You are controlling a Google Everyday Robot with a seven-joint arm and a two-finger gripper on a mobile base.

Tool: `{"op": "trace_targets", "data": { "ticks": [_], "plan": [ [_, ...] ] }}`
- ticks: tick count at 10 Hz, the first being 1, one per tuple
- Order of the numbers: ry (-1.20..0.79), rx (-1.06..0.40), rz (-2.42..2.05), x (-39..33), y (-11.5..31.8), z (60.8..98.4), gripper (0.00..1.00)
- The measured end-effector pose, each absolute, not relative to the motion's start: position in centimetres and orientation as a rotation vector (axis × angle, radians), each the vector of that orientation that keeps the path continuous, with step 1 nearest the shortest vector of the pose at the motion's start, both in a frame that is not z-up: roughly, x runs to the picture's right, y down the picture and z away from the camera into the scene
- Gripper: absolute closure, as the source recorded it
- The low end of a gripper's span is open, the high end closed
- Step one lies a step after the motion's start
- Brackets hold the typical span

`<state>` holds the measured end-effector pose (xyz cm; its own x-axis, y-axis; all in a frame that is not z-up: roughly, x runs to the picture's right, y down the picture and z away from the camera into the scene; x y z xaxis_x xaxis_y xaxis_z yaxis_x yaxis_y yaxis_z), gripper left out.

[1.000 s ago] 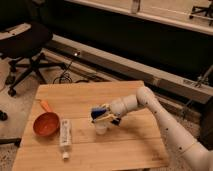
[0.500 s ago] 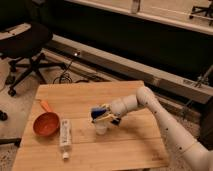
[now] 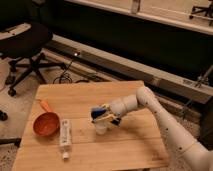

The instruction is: Place the white sponge in the ceramic cup

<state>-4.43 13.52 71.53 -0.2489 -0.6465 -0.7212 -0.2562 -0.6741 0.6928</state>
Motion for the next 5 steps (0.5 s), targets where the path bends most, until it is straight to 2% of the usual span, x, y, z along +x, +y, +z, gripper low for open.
{"op": "trace_targets", "data": {
  "ticks": [3, 5],
  "plan": [
    [-1.093, 1.72, -2.005, -4.44, 13.53, 71.57, 0.59],
    [-1.14, 1.638, -2.019, -4.34, 13.84, 72.12, 0.59]
  ]
}}
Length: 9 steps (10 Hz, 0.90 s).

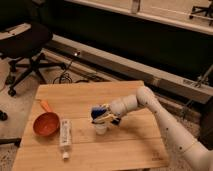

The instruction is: Place the white sponge in the ceramic cup

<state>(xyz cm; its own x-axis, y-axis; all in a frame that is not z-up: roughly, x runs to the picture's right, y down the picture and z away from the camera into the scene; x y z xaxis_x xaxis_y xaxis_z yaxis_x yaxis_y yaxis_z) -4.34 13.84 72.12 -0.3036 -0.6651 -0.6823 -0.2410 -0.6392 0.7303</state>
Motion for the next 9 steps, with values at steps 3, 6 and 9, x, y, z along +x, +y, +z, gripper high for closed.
{"op": "trace_targets", "data": {
  "ticks": [3, 6, 9],
  "plan": [
    [-1.266, 1.461, -2.06, -5.7, 14.3, 73.5, 0.59],
    [-1.276, 1.432, -2.084, -6.5, 13.0, 73.3, 0.59],
    [-1.246, 1.431, -2.106, -6.1, 11.9, 72.5, 0.59]
  ]
}}
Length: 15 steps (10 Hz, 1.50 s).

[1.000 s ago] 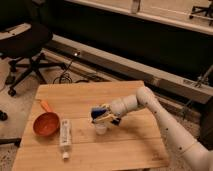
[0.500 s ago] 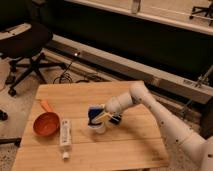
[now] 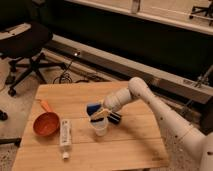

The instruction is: Place the white sponge in the ceramic cup

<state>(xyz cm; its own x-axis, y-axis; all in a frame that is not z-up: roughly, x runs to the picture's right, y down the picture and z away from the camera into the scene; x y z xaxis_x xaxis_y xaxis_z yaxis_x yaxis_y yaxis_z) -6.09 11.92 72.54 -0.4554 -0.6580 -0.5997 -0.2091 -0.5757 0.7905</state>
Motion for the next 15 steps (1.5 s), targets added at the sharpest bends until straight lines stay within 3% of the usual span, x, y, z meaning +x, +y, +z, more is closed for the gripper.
{"op": "trace_targets", "data": {
  "ticks": [8, 9, 12, 15],
  "plan": [
    [-1.227, 1.483, -2.016, -3.7, 12.1, 68.3, 0.59],
    [-1.229, 1.485, -2.017, -3.8, 12.1, 68.3, 0.54],
    [-1.23, 1.486, -2.017, -3.9, 12.1, 68.3, 0.23],
    [-1.231, 1.486, -2.017, -4.0, 12.1, 68.3, 0.2]
  ]
}}
